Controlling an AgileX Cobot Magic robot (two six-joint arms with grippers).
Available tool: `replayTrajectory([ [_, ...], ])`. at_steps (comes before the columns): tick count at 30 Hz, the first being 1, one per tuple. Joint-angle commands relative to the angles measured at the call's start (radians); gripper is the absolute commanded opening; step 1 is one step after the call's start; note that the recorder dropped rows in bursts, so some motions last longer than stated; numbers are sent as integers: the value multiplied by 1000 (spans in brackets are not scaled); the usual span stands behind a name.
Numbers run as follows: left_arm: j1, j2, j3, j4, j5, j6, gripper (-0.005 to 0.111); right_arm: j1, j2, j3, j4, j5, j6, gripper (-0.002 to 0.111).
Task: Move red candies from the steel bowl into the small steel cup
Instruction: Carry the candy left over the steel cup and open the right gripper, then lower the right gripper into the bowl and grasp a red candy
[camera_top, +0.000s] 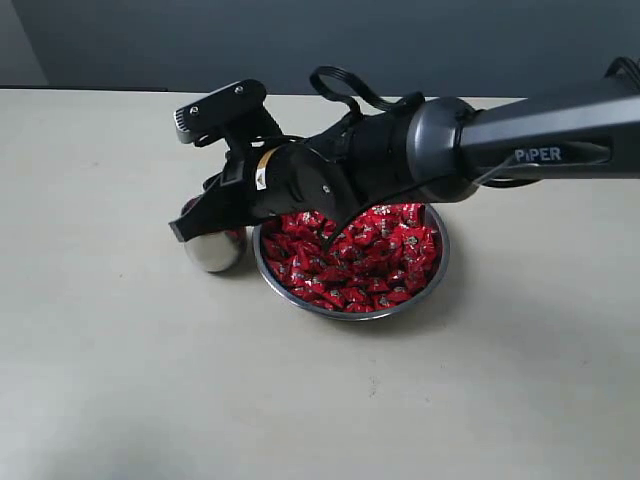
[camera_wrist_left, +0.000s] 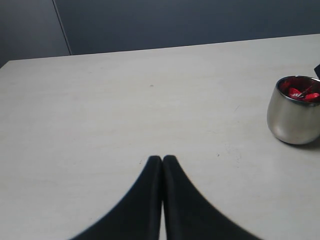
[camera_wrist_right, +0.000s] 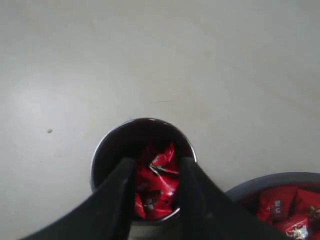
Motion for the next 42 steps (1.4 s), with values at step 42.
replayTrajectory([
  [42,-8,-5,-8,2,-5,-2,0,-234,113,-71,2,207,-17,31],
])
